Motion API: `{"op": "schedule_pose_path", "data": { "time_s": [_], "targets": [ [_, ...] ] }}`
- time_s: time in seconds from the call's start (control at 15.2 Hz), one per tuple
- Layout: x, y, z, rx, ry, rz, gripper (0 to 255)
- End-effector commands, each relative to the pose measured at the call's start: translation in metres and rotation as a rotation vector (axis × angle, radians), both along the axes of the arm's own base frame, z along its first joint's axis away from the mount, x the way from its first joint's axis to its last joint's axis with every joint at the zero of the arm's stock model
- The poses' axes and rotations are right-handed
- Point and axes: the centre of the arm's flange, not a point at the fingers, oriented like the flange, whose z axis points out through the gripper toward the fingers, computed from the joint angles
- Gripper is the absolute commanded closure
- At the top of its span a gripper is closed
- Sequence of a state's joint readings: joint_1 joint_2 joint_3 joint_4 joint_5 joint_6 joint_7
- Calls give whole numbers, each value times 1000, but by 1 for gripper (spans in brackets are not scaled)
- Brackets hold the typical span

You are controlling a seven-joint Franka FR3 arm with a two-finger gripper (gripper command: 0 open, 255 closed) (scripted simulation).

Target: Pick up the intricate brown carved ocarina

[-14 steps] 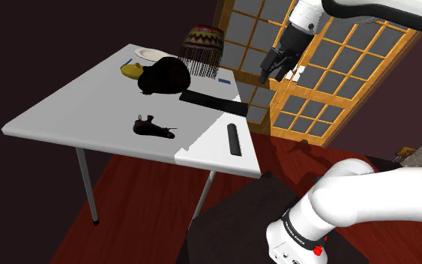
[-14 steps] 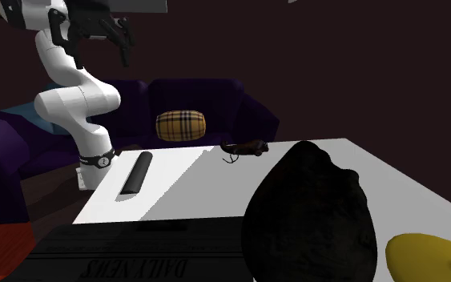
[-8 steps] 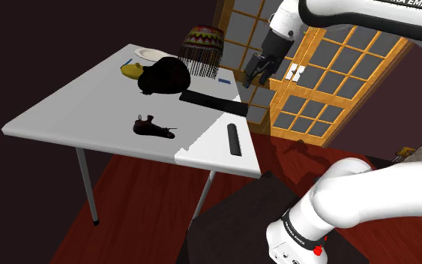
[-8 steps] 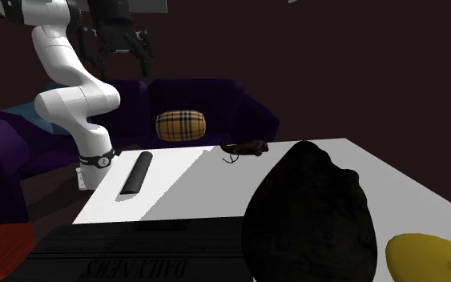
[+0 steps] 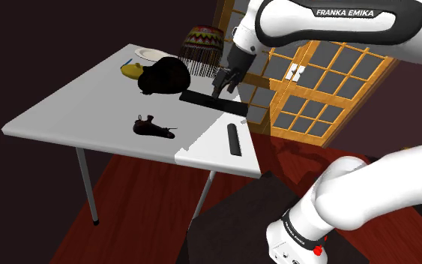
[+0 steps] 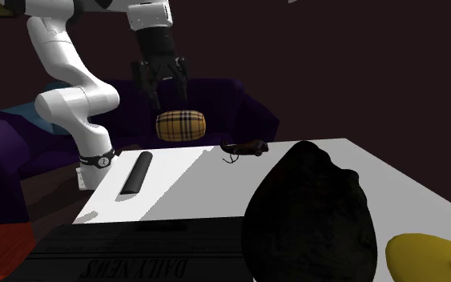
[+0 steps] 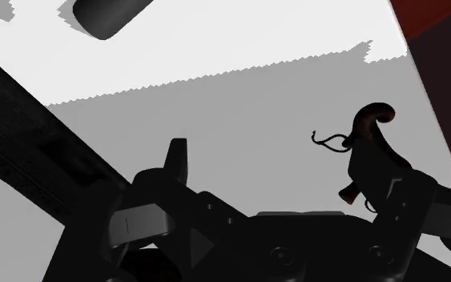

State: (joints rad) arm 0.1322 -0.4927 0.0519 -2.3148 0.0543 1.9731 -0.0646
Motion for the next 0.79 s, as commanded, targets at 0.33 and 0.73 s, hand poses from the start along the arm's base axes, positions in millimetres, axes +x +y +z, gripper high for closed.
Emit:
{"op": "schedule_pose_path", "data": {
  "time_s": [0.33,0.73],
  "targets": [
    [41,63,-45,21,-4,143,0],
    [68,121,-85,38,-5,265,0]
  ]
}}
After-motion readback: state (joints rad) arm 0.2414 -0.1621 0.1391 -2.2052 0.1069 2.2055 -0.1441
